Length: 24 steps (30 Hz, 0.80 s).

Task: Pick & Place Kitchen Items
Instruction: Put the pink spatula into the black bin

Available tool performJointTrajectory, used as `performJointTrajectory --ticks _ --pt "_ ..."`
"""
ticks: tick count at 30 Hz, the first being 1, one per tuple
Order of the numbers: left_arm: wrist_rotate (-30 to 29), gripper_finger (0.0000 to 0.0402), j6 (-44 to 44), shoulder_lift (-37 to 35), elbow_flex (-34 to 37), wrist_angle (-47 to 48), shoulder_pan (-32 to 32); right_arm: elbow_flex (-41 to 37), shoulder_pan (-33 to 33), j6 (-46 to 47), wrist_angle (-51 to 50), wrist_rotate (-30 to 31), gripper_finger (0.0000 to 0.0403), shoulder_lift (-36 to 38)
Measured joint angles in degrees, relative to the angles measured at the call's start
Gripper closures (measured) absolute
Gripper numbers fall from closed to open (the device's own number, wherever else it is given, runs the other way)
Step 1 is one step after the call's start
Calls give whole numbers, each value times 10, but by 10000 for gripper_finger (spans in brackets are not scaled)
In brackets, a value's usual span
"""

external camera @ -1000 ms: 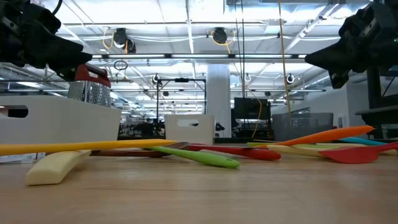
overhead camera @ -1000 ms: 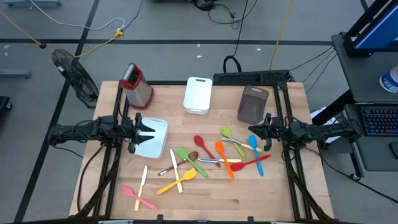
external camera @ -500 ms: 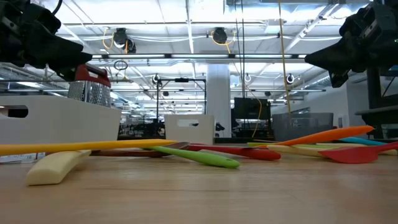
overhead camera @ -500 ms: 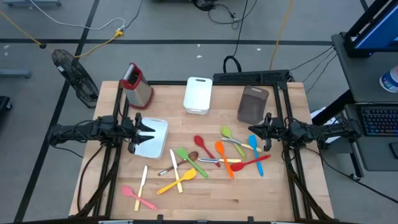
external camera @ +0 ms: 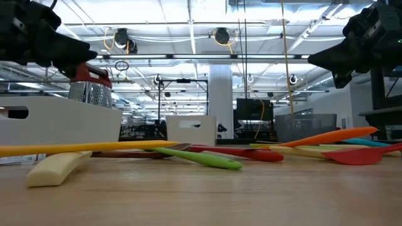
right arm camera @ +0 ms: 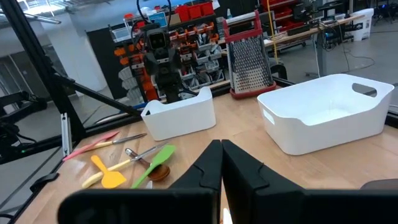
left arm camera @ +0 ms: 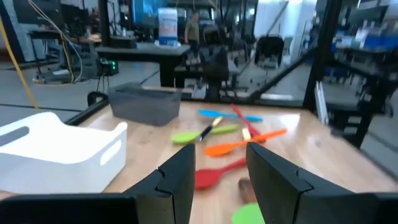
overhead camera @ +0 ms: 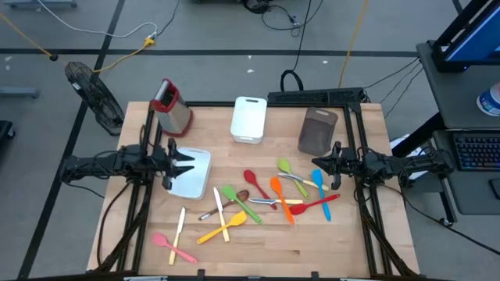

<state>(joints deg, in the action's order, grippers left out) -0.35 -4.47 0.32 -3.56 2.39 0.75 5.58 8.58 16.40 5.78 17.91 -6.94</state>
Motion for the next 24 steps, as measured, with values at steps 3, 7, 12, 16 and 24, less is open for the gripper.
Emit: performJointTrajectory --ticks 3,7,12,16,24 --pt "-29 252 -24 0 0 -37 0 0 0 10 0 1 399 0" --pt "-91 252 -94 0 0 -89 0 0 0 39 0 1 399 0" --pt "-155 252 -105 0 0 -145 0 0 0 33 -1 1 399 0" --pt "-158 252 -166 0 0 -187 0 0 0 38 -3 0 399 0" --pt "-132 252 -191 3 -10 -230 -10 0 0 39 -5 0 399 0"
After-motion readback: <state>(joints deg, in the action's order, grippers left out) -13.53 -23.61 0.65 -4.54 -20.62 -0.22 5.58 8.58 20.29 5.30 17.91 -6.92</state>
